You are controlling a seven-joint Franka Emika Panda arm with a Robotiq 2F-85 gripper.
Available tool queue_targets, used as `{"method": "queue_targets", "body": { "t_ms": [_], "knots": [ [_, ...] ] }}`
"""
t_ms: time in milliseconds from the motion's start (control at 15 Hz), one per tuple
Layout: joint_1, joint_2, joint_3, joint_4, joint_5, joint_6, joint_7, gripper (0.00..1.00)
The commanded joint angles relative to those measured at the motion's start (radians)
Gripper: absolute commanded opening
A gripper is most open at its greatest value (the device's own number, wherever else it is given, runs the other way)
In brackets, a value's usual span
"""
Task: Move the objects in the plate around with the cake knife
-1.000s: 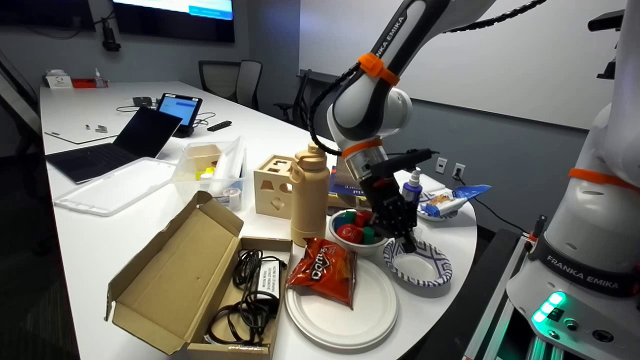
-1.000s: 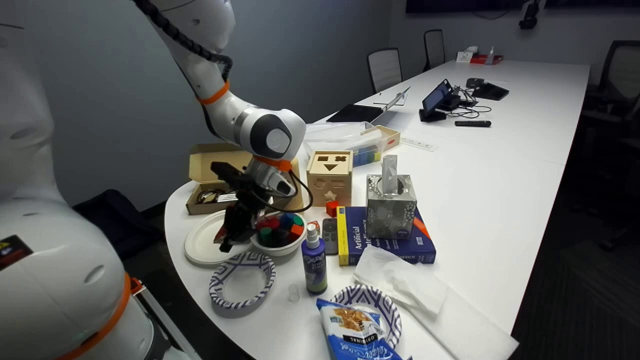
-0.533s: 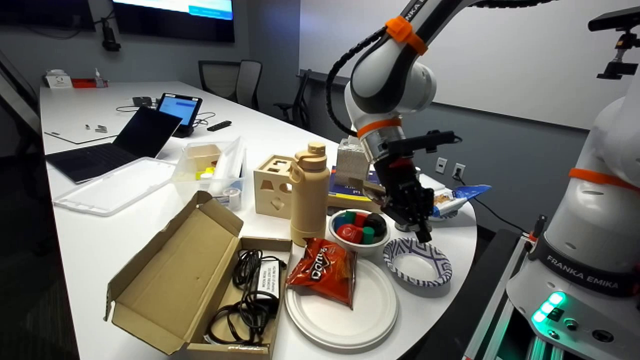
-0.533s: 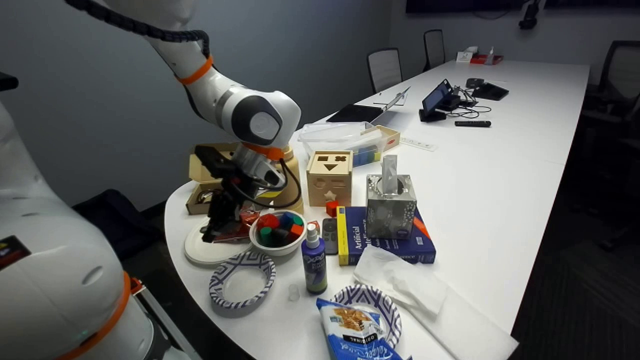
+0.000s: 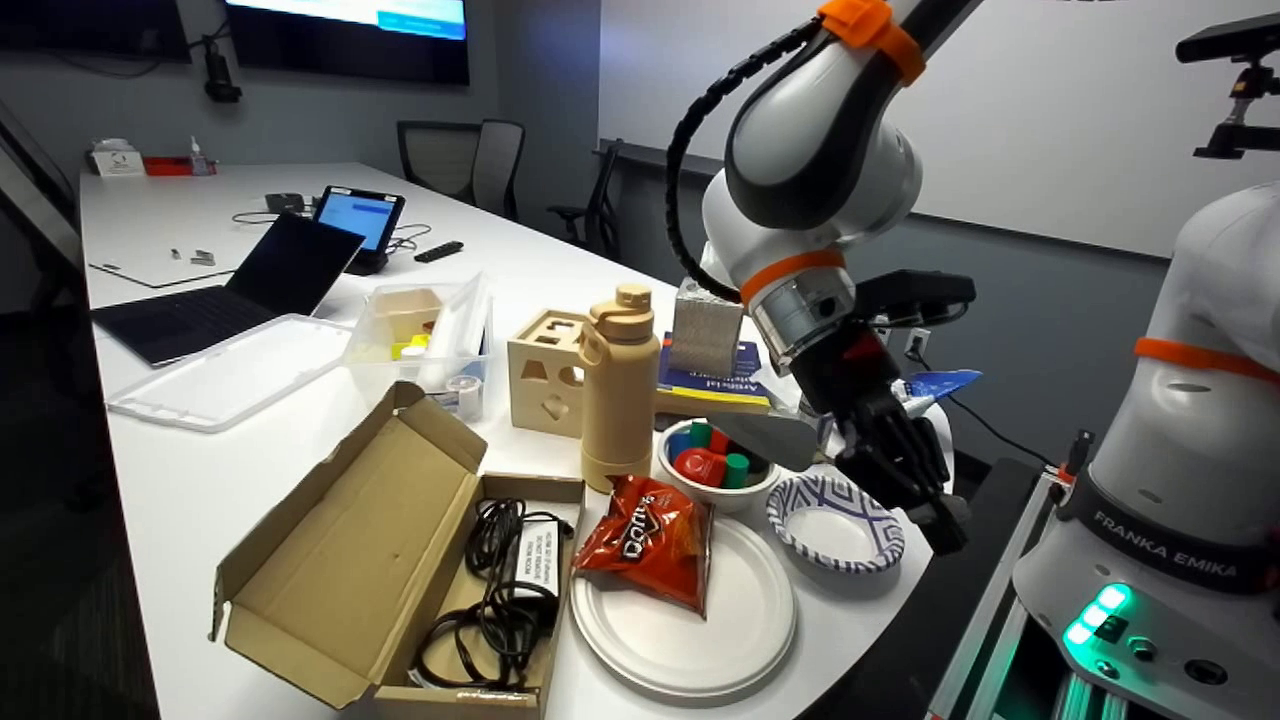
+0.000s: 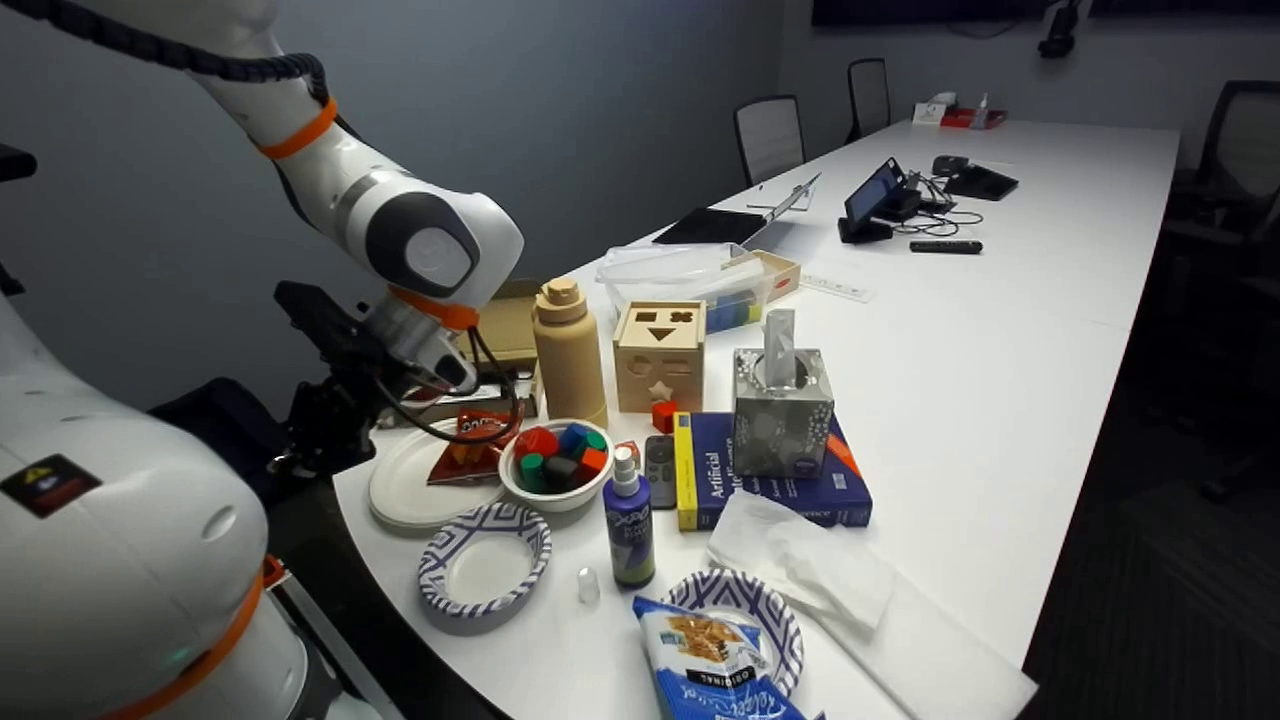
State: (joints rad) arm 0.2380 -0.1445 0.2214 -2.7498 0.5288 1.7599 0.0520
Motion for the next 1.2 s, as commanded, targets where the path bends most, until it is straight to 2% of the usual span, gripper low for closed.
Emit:
{"method": "queue_targets", "body": {
  "t_ms": [0,267,467,733,1133],
  "knots": [
    [0.042,0.035,0.023,0.002,0.046,-0.009,-0.176,0.01],
    [0.050,0.170,0.038,0.051,-0.010,-0.002,-0.353,0.01],
    [0.044,0.277,0.049,0.098,-0.054,0.028,-0.405,0.01],
    [0.036,0.372,0.055,0.161,-0.110,0.121,-0.394,0.01],
    [0.025,0.406,0.059,0.185,-0.113,0.270,-0.370,0.01]
  ]
}}
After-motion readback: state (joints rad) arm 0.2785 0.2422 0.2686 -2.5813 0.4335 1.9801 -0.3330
